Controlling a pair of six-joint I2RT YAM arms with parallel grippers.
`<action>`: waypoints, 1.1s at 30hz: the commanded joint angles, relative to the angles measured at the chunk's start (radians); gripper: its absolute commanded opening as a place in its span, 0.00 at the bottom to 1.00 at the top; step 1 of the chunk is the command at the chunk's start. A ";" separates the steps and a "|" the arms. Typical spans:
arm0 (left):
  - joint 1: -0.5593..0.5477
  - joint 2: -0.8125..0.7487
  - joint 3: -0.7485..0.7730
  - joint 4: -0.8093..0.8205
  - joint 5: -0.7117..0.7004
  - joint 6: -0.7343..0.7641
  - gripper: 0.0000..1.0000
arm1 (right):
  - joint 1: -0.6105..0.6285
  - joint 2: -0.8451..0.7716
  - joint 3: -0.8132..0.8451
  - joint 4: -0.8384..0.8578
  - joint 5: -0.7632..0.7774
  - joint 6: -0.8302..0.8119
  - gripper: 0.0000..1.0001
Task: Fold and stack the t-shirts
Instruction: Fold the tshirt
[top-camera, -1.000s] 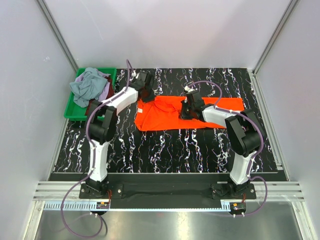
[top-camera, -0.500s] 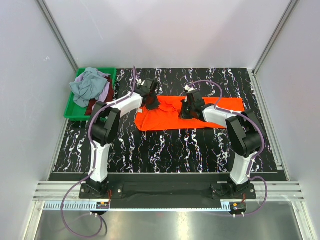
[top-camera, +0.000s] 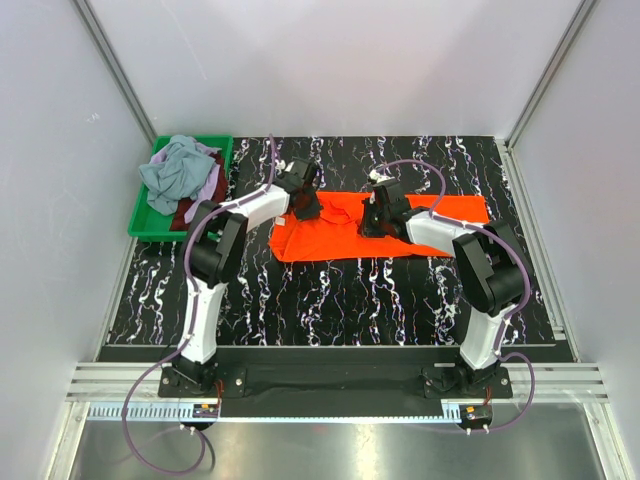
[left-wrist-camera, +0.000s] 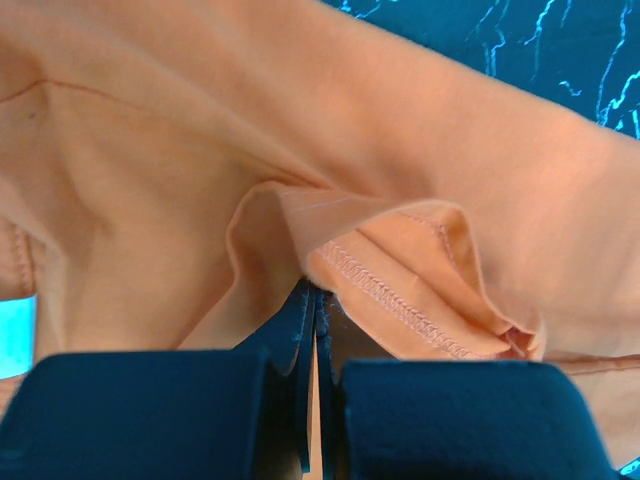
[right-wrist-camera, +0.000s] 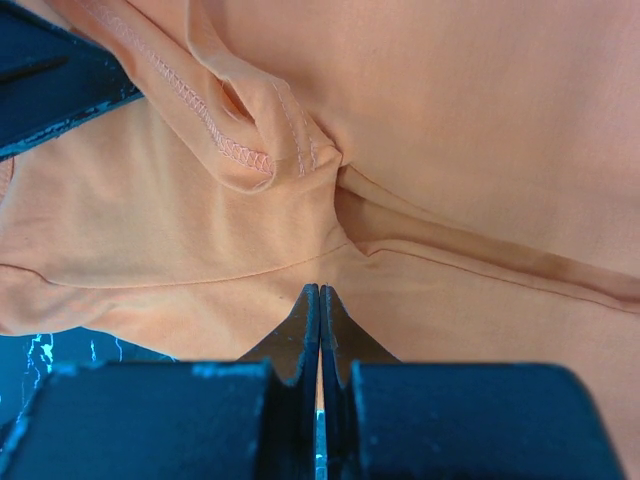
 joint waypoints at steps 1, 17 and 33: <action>-0.007 0.026 0.060 0.058 -0.007 -0.009 0.00 | 0.003 -0.049 0.016 0.020 0.033 -0.016 0.00; 0.013 0.078 0.219 0.076 0.035 -0.009 0.00 | 0.001 -0.061 0.019 0.013 0.043 -0.022 0.00; 0.049 -0.268 -0.088 -0.064 -0.101 0.118 0.03 | 0.005 0.038 0.181 -0.073 -0.048 0.013 0.04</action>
